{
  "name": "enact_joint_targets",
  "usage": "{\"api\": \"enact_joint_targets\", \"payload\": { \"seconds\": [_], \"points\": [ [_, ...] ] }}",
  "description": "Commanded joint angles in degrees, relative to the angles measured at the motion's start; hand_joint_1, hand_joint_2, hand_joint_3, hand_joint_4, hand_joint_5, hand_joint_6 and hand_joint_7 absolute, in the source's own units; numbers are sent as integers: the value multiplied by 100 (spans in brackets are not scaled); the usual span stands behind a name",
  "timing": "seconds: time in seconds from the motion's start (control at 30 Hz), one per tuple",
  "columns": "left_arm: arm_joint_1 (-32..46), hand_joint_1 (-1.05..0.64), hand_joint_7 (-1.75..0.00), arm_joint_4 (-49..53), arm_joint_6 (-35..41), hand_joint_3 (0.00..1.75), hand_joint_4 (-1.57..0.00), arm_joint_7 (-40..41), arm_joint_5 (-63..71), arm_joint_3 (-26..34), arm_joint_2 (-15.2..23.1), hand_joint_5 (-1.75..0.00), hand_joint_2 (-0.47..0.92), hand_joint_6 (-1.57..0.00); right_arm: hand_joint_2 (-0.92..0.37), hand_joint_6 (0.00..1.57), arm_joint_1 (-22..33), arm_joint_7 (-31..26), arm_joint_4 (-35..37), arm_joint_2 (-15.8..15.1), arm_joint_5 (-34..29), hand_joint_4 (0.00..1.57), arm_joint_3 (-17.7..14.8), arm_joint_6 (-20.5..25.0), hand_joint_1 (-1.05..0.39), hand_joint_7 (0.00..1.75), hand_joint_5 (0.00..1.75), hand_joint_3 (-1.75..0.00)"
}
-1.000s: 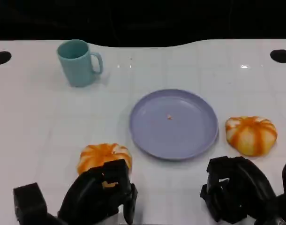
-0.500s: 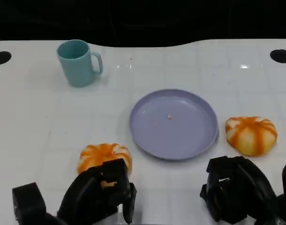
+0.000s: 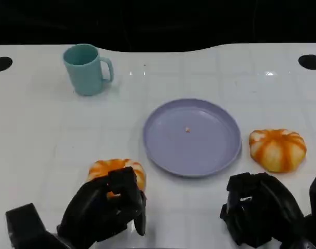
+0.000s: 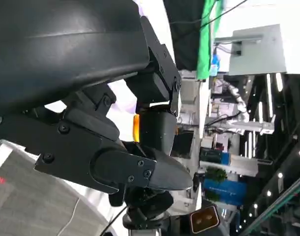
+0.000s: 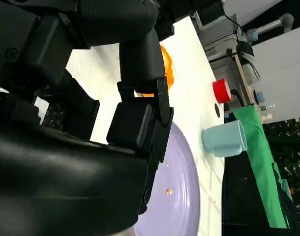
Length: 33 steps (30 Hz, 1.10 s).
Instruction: Grasp the bread from the table and place it into the plate.
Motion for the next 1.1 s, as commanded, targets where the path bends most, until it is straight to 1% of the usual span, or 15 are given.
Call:
{"api": "enact_joint_targets", "payload": {
  "seconds": [0.03, 0.1, 0.27, 0.37, 0.43, 0.53, 0.63, 0.77, 0.9, 1.03, 1.1],
  "points": [
    [-87, -82, -123, -358, -535, 19, -72, 462, 739, 15, 359, -158, 92, -60, -6, 157, 80, -48, -155, -43, 53, 147, -36, 77, -105, 102, 142, -140],
    [-105, -81, -111, -470, -738, 19, -72, 616, 1040, -1, 515, -148, 92, -58, -6, 157, 95, -26, -167, -40, 72, 146, -38, 84, -105, 101, 143, -140],
    [-150, -78, -85, -691, -1174, 8, -72, 1189, 1743, 26, 784, -123, 92, -55, -6, 157, 102, -15, -184, -48, 54, 145, -24, 77, -105, 101, 143, -140],
    [-109, -80, -78, -950, -1126, 6, -69, 1525, 2123, 32, 926, -117, 92, -50, -6, 157, 105, -18, -197, -51, 52, 145, -20, 91, -105, 101, 144, -140],
    [-57, -78, -67, -1278, -1008, 3, -64, 1802, 2481, 84, 1041, -107, 91, -46, -5, 157, 103, -10, -202, -55, 63, 144, -21, 113, -105, 101, 144, -141],
    [1, -79, -59, -1620, -949, 4, -56, 2209, 3058, 130, 1202, -99, 92, -41, -3, 157, 102, -25, -206, -52, 61, 143, -22, 142, -105, 100, 145, -145],
    [43, -79, -55, -1882, -1009, 6, -46, 2765, 3972, 170, 1420, -95, 92, -36, -3, 157, 111, -33, -220, -52, 28, 144, -6, 96, -105, 101, 146, -146],
    [102, -77, -53, -2139, -877, 4, -34, 3113, 4533, 109, 1614, -100, 92, -31, -2, 157, 120, -22, -252, -49, 66, 145, -15, 145, -105, 101, 145, -146],
    [120, -79, -51, -2409, -671, 3, -31, 3372, 5237, 16, 1816, -102, 92, -28, -1, 157, 83, -5, -179, -43, 62, 146, -27, 88, -105, 99, 144, -146],
    [100, -81, -42, -2609, -386, 2, -33, 3560, 5854, -111, 1955, -96, 92, -31, -2, 157, 51, 31, -100, -49, 46, 148, -33, 2, -105, 101, 143, -146],
    [76, -82, -38, -2749, -178, 1, -29, 3581, 6230, -202, 2048, -97, 92, -28, -5, 157, 50, 3, -105, -54, 25, 147, -31, 9, -105, 100, 141, -144]
  ]
}}
